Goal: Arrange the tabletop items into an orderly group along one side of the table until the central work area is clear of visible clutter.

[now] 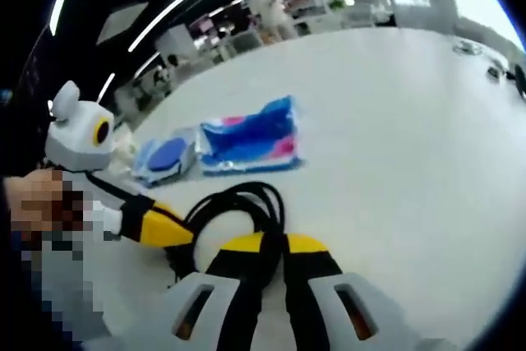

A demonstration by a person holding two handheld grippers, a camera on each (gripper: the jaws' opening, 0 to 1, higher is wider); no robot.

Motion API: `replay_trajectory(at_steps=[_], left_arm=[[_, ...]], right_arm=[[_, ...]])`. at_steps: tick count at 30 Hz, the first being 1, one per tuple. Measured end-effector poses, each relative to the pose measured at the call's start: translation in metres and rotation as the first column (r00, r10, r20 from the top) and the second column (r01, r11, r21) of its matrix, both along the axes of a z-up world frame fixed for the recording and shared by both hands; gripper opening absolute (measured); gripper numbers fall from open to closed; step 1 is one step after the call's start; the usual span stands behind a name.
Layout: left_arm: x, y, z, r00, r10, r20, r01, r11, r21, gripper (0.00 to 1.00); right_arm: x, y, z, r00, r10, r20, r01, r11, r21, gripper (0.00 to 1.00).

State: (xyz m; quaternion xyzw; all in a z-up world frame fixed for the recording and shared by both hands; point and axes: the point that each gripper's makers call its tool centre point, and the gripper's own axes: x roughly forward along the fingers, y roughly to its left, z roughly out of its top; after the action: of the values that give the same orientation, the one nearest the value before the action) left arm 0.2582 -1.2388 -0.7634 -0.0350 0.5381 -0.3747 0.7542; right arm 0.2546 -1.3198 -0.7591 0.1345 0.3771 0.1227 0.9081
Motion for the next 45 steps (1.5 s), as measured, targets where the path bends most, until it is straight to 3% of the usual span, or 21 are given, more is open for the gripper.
replay_trajectory(at_steps=[9, 12, 14, 16, 34, 45], left_arm=[[-0.001, -0.003, 0.004, 1.0, 0.016, 0.01, -0.016, 0.999, -0.037, 0.23], [0.001, -0.003, 0.009, 0.999, 0.021, 0.025, -0.021, 0.999, -0.034, 0.35], [0.005, -0.003, 0.011, 0.999, 0.027, 0.043, -0.025, 0.999, -0.035, 0.44], [0.007, -0.002, 0.015, 0.998, 0.028, 0.048, -0.026, 0.999, -0.041, 0.45], [0.001, 0.003, 0.038, 0.993, 0.016, 0.117, -0.009, 0.998, -0.056, 0.61], [-0.005, 0.053, 0.058, 0.985, 0.083, 0.154, -0.073, 0.995, -0.07, 0.64]], right_arm=[[0.002, -0.003, 0.002, 1.0, 0.007, 0.013, -0.007, 0.999, -0.038, 0.13], [0.004, -0.005, 0.007, 1.0, 0.014, 0.024, -0.013, 0.998, -0.06, 0.26], [0.006, -0.003, 0.012, 0.999, 0.02, 0.041, -0.018, 0.999, -0.043, 0.42], [0.006, -0.003, 0.013, 0.999, 0.029, 0.044, -0.026, 0.998, -0.063, 0.5], [0.0, -0.002, 0.023, 0.997, 0.04, 0.069, -0.034, 0.996, -0.077, 0.52], [-0.006, 0.013, 0.033, 0.996, 0.037, 0.079, -0.03, 0.995, -0.091, 0.54]])
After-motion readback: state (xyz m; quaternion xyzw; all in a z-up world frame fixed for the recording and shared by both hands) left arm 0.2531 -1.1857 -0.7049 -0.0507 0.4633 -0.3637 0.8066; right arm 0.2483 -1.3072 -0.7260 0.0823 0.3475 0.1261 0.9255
